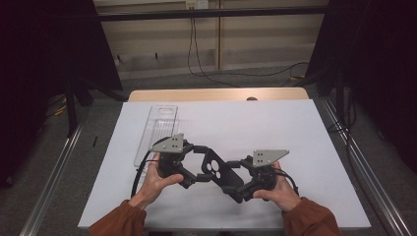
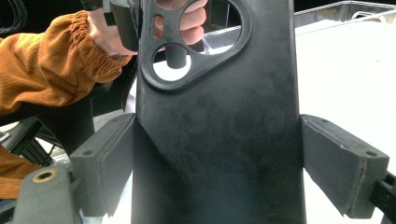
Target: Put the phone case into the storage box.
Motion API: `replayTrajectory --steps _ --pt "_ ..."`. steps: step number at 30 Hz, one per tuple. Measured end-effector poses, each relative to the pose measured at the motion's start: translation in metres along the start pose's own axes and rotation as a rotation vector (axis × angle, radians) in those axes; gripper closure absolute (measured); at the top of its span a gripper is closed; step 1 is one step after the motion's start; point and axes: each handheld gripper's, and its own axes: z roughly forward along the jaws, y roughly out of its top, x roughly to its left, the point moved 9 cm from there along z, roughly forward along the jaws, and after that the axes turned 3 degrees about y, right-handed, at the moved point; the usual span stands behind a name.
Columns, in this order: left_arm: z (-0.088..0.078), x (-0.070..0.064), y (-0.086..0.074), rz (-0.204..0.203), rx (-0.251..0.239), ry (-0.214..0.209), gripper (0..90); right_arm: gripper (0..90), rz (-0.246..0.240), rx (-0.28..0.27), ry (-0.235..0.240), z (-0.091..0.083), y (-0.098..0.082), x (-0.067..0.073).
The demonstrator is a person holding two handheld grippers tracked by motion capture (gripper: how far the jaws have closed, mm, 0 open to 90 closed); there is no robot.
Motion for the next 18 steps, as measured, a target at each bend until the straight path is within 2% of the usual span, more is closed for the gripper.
replayTrajectory --steps 4,9,14,18 --pt "0.0017 -0.001 -0.0021 0.006 0.013 -0.012 7.3 13.9 0.003 0.002 0.014 0.0005 -0.0005 0.0015" --pt "0.0021 -0.0042 -0.0008 0.019 0.007 -0.029 6.7 13.9 0.004 0.007 0.038 0.0006 -0.0013 0.0038" --pt "0.003 -0.0085 -0.0013 0.041 -0.001 -0.075 8.2 13.9 0.005 0.014 0.059 0.001 -0.0018 0.0064" --pt "0.0033 -0.0089 -0.0007 0.054 -0.005 -0.075 9.7 13.9 0.009 0.02 0.071 0.0015 -0.0031 0.0076"
